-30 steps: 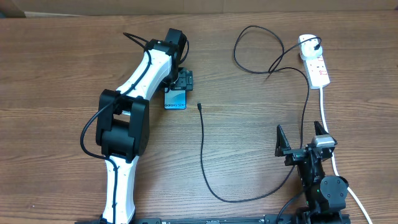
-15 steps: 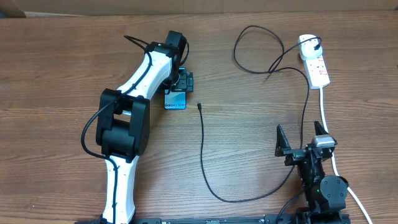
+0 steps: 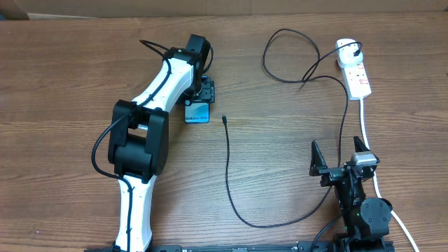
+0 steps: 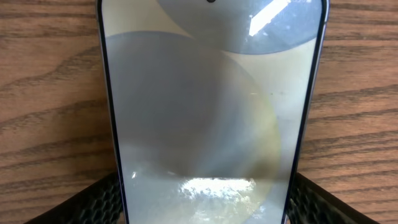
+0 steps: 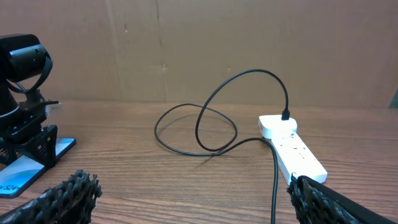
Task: Plug charger to phone and switch on socket
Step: 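Lower the left gripper onto the phone and close on its sides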
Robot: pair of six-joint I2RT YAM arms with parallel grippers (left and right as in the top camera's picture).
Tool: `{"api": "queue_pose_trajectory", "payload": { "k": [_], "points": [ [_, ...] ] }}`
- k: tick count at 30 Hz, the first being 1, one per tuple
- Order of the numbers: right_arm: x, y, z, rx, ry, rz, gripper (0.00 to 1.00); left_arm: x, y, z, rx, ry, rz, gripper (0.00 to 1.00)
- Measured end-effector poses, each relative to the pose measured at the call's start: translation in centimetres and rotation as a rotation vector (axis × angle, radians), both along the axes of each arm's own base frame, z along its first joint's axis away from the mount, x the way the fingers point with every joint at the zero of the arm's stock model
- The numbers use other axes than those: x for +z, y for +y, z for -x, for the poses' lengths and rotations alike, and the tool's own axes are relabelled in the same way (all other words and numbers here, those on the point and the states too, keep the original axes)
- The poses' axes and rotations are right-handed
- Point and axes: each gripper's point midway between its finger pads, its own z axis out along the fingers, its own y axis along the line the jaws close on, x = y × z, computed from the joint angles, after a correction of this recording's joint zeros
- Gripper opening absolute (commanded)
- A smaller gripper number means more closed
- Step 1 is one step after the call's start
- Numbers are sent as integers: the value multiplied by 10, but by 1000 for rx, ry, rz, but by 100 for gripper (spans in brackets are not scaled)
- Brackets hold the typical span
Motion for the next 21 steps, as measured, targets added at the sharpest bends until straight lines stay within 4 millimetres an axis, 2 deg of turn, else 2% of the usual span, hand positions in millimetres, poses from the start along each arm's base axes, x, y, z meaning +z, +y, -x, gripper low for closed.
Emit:
{"api": "queue_pose_trajectory", "payload": {
  "k": [6,9,14,17,18,19,21],
  "points": [
    [0,0,0,0,0,0,100,0,0,0,0,0,-1,76],
    [0,0,0,0,0,0,100,0,0,0,0,0,-2,71],
    [0,0,0,0,0,0,100,0,0,0,1,0,-2,74],
    [0,0,0,0,0,0,100,0,0,0,0,1,-2,65],
    [0,0,0,0,0,0,100,0,0,0,0,0,-3,64],
    [0,0,0,0,0,0,100,0,1,0,1,1,-3,66],
    [0,0,0,0,0,0,100,0,0,0,0,1,-2,77]
  ]
}}
